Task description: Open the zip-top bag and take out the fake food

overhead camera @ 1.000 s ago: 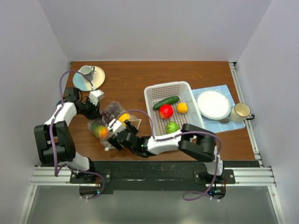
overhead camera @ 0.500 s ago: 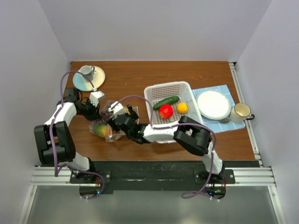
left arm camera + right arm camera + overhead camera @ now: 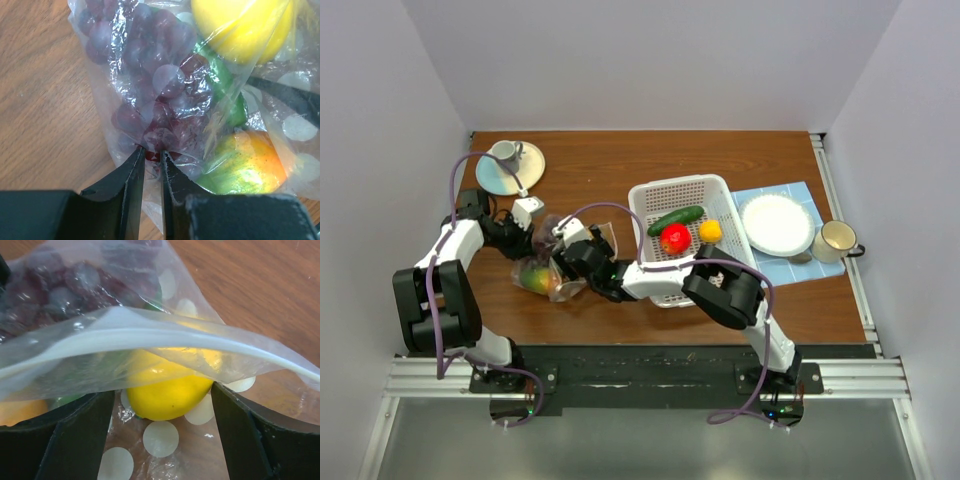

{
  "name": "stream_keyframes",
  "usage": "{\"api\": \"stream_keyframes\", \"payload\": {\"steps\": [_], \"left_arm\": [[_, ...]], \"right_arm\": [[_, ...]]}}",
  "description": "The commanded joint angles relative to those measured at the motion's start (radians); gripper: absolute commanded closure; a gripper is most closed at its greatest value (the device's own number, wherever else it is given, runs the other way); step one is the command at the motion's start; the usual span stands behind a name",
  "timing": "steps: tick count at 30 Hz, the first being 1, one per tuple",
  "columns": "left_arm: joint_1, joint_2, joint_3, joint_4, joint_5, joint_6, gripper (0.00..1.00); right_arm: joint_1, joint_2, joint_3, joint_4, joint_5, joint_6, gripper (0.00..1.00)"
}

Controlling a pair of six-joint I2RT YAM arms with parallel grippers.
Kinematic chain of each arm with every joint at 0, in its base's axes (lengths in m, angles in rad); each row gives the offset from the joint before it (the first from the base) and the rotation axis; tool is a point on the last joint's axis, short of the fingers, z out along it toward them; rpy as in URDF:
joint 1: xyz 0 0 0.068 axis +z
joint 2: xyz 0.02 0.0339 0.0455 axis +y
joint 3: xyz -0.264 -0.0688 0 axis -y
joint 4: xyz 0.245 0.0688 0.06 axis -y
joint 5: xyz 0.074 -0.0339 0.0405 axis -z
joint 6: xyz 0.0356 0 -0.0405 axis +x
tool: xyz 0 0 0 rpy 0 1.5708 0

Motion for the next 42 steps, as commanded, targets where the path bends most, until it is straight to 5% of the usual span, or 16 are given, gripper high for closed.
{"api": "stream_keyframes", "payload": {"steps": [1,5,11,21,26,28,29,32,35,42], "left_arm": [[-0.002,-0.024,-0.008,-0.023,-0.008,0.03,0.77],[-0.002,-0.023,-0.008,-0.023,-0.008,0.03,0.78],[-0.004,-0.026,0.001,-0.03,-0.008,0.028,0.78],[-0.002,-0.006,-0.001,-0.016,-0.002,0.019,0.78],[-0.002,0.003,0.007,-0.014,0.009,0.004,0.78],[-0.002,0.0,0.019,-0.023,0.021,-0.001,0.78],[-0.002,-0.01,0.027,-0.037,0.027,-0.007,0.78],[-0.002,-0.041,0.068,-0.071,0.067,-0.026,0.78],[-0.004,-0.06,0.13,-0.108,0.109,-0.044,1.0],[-0.002,-0.101,0.211,-0.151,0.15,-0.067,1.0]], "right_arm": [[-0.008,-0.007,-0.015,-0.003,-0.047,0.061,0.22],[-0.009,-0.04,-0.036,0.017,-0.083,0.067,0.3],[-0.016,-0.073,-0.047,0.017,-0.122,0.063,0.55],[-0.016,-0.332,-0.317,0.099,-0.222,0.095,0.79],[-0.017,-0.332,-0.319,0.095,-0.207,0.084,0.76],[-0.016,-0.311,-0.285,0.089,-0.21,0.081,0.62],[-0.016,-0.288,-0.271,0.084,-0.21,0.081,0.46],[-0.016,-0.243,-0.224,0.07,-0.208,0.086,0.33],[-0.016,-0.229,-0.214,0.076,-0.213,0.104,0.3],[-0.016,-0.211,-0.236,0.087,-0.215,0.135,0.28]]}}
